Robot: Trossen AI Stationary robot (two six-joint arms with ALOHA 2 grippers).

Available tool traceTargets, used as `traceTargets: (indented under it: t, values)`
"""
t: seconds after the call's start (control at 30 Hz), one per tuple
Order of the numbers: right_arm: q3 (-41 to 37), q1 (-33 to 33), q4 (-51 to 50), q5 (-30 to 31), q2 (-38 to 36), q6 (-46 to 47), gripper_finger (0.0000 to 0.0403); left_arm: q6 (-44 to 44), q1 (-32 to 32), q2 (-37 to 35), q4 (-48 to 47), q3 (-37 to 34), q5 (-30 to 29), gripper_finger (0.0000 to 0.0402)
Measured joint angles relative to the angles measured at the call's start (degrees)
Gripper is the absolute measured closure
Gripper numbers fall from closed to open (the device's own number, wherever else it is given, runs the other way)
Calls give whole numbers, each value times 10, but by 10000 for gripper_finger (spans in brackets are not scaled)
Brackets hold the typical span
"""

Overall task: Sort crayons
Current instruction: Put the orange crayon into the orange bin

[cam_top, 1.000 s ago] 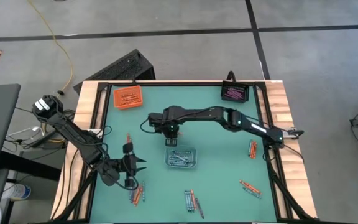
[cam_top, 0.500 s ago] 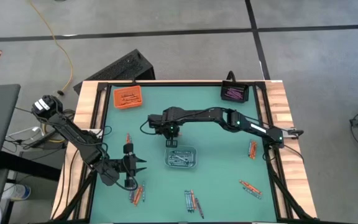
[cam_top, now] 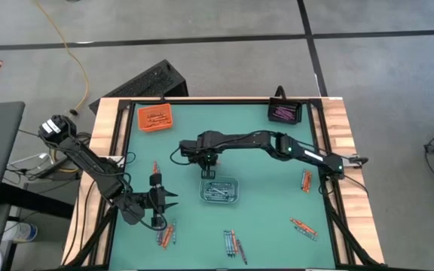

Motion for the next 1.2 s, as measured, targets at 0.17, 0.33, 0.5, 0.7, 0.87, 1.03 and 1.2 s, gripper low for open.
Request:
traceTargets:
  t: [0.17, 0.33, 0.5, 0.7, 0.87, 1.03, 1.2]
  values:
    - [1, 4, 5, 17, -39, 2, 402, 0, 0, 0, 0, 0, 0, 290]
    - [1, 7, 29, 20, -64, 4, 403, 0, 0, 0, -5, 0, -4, 290]
    - [2, 16, 61, 20, -100, -3, 403, -2, 0, 0, -21, 0, -96, 290]
    - [2, 46, 88, 21, -147, -16, 403, 50, 0, -8, -4, 0, -256, 290]
    - [2, 81, 113, 49, -198, -36, 403, 140, 0, -44, 56, 0, -319, 290]
    - [3, 124, 163, 52, -244, -68, 403, 303, 0, -96, 178, 0, -268, 290]
    - [3, 162, 211, 53, -262, -115, 403, 464, 0, -134, 322, 0, -144, 290]
